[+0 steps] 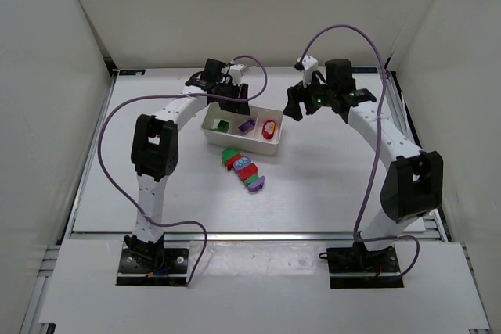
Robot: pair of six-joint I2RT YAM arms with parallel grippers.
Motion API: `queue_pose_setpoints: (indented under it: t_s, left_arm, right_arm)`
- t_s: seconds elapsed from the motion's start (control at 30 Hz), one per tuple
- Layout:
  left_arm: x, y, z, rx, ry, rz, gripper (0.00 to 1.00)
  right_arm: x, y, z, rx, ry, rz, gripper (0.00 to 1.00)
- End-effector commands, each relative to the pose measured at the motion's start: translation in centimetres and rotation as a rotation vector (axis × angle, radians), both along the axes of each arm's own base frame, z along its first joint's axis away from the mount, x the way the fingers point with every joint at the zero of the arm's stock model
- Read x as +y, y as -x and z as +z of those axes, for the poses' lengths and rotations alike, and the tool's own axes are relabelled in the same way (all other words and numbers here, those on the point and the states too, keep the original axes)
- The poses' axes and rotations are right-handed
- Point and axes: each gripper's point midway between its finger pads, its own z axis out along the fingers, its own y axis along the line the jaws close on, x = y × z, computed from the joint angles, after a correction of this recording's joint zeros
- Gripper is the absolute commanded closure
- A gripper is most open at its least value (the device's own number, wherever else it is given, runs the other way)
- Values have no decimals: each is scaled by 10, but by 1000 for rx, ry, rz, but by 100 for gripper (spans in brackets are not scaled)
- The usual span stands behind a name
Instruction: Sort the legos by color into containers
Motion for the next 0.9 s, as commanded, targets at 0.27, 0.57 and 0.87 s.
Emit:
queue_pose_setpoints:
  t_s: [0.27,0.57,0.87]
  left_arm:
    - [52,-4,188,-398,78,361,41]
    - [140,46,203,-418,-117,687,36]
    - [205,92,194,-436,-255,808,28]
  right_arm:
    - [31,110,-3,71,58,81,19]
    - [74,160,-47,69,150,77,23]
    - [90,179,-96,79,239,73,22]
